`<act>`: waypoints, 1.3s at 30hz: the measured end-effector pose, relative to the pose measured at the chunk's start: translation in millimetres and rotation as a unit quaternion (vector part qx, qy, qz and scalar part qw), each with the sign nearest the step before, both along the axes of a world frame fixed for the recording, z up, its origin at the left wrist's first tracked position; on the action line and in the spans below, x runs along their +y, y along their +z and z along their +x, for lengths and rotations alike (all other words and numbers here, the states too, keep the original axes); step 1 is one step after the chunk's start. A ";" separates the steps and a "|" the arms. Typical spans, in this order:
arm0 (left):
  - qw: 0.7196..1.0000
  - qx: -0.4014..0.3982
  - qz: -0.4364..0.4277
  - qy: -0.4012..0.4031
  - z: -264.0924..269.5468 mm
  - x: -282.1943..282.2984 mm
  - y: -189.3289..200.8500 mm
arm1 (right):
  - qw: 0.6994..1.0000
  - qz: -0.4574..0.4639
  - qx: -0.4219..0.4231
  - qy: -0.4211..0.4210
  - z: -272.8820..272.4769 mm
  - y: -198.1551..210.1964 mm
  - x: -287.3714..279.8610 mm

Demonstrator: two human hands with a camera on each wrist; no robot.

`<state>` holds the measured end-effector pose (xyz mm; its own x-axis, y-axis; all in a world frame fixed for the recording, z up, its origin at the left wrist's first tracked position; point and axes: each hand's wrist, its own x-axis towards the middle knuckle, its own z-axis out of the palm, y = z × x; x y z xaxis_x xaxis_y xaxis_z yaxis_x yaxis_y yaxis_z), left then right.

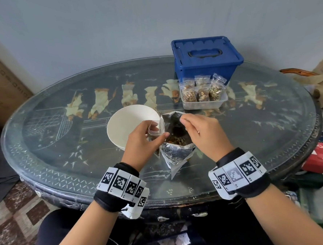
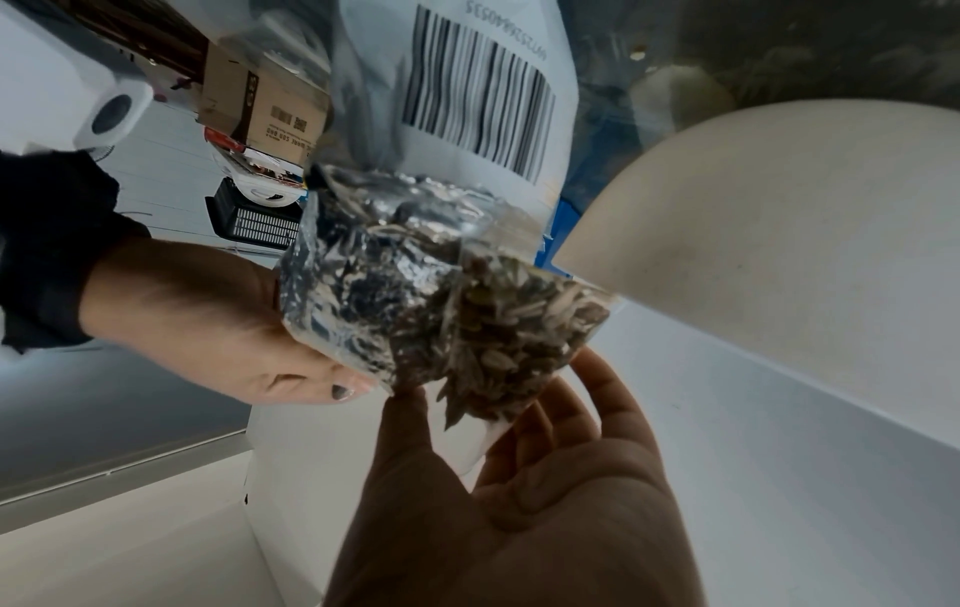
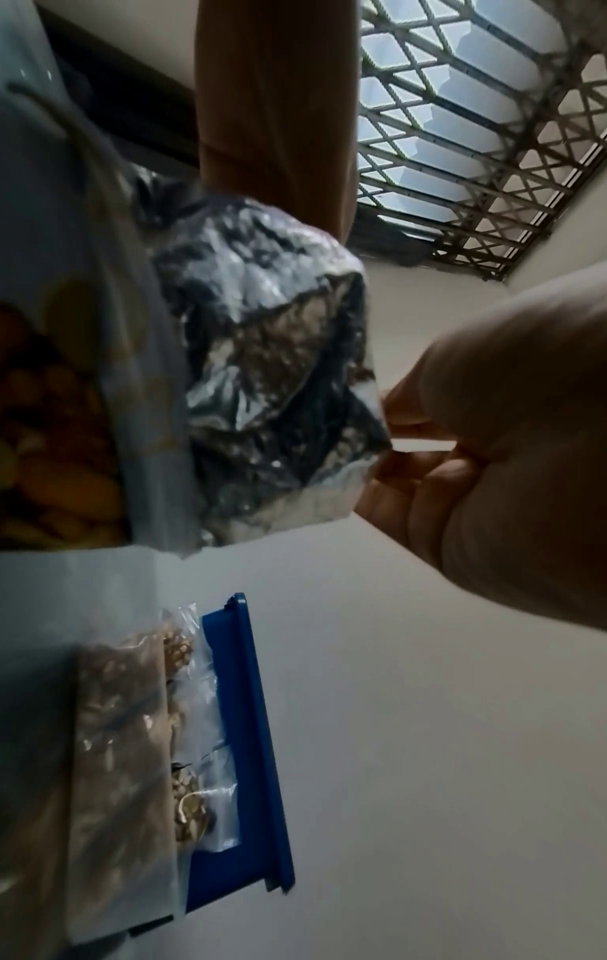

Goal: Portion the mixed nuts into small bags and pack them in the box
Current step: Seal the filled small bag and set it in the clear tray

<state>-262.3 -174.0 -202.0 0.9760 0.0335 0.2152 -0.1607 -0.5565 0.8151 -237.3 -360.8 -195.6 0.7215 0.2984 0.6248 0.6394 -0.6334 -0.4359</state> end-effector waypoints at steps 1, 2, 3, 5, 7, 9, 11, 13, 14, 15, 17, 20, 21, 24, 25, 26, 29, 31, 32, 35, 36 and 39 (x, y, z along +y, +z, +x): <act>1.000 -0.002 0.002 0.001 0.4 0.1 -0.4 | 1.000 -0.002 0.008 0.001 -0.9 -2.4 0.8; 1.000 -0.004 0.003 0.002 1.0 0.0 -0.7 | 1.000 -0.004 0.015 -0.001 -1.6 -4.4 1.6; 1.000 -0.006 0.004 0.002 1.0 0.2 -1.0 | 1.000 -0.007 0.020 -0.005 -2.0 -5.3 2.4; 1.000 -0.011 0.006 0.002 0.8 0.0 -1.5 | 0.999 -0.015 0.031 -0.018 -3.6 -5.5 4.7; 1.000 -0.014 0.010 0.002 0.1 -0.2 -1.8 | 0.998 -0.022 0.042 -0.039 -4.9 -6.1 7.0; 1.000 -0.013 0.012 0.001 -0.4 -0.5 -1.8 | 0.996 -0.014 0.065 -0.061 -5.2 -7.6 8.9; 1.000 -0.010 0.017 -0.002 -0.8 -0.7 -1.7 | 0.992 0.007 0.095 -0.085 -3.8 -9.1 9.6; 1.000 -0.007 0.019 -0.005 -1.2 -0.7 -1.5 | 0.986 0.023 0.119 -0.112 -2.2 -9.0 10.1; 1.000 -0.007 0.019 -0.006 -1.1 -1.0 -1.4 | 0.983 0.035 0.131 -0.123 -2.2 -7.8 10.2; 1.000 -0.008 0.020 -0.006 -1.1 -1.0 -1.3 | 0.979 0.050 0.143 -0.133 -2.9 -5.7 10.5; 1.000 -0.011 0.022 -0.005 -0.2 -0.7 -1.5 | 0.972 0.088 0.161 -0.145 -5.7 -0.3 10.7; 1.000 -0.013 0.023 -0.005 1.6 0.4 -1.8 | 0.958 0.143 0.190 -0.162 -8.6 7.4 9.5; 1.000 -0.013 0.024 -0.006 2.2 0.7 -1.7 | 0.954 0.153 0.198 -0.167 -9.1 9.6 8.8; 1.000 -0.010 0.024 -0.001 4.3 1.2 -1.1 | 0.941 0.188 0.209 -0.186 -9.5 14.1 4.5; 1.000 -0.010 0.024 0.000 5.4 1.4 -0.9 | 0.937 0.198 0.211 -0.194 -9.5 15.6 2.6; 1.000 -0.011 0.026 0.000 6.7 1.4 -0.6 | 0.933 0.209 0.214 -0.201 -9.4 17.1 0.5; 1.000 -0.006 0.029 0.000 9.1 1.8 0.6 | 0.922 0.244 0.217 -0.210 -8.1 20.8 -6.5; 1.000 -0.002 0.028 0.002 9.5 2.4 2.3 | 0.915 0.264 0.221 -0.212 -6.7 23.4 -11.1; 1.000 -0.002 0.028 0.003 9.4 2.9 3.5 | 0.910 0.276 0.224 -0.213 -6.1 25.0 -13.4; 1.000 -0.004 0.029 -0.001 9.8 4.9 7.7 | 0.894 0.313 0.239 -0.216 -5.0 30.3 -19.9; 0.999 -0.006 0.031 -0.002 10.4 5.8 9.1 | 0.890 0.321 0.241 -0.216 -4.9 31.8 -22.0; 0.999 -0.011 0.039 -0.009 12.8 7.7 13.4 | 0.886 0.328 0.240 -0.222 -5.2 35.3 -28.7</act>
<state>-249.5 -166.3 -188.6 0.9711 -0.0027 0.2388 -0.1899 -0.6146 0.7656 -242.5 -389.5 -160.3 0.9066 -0.3953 0.1474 0.0316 -0.2847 -0.9581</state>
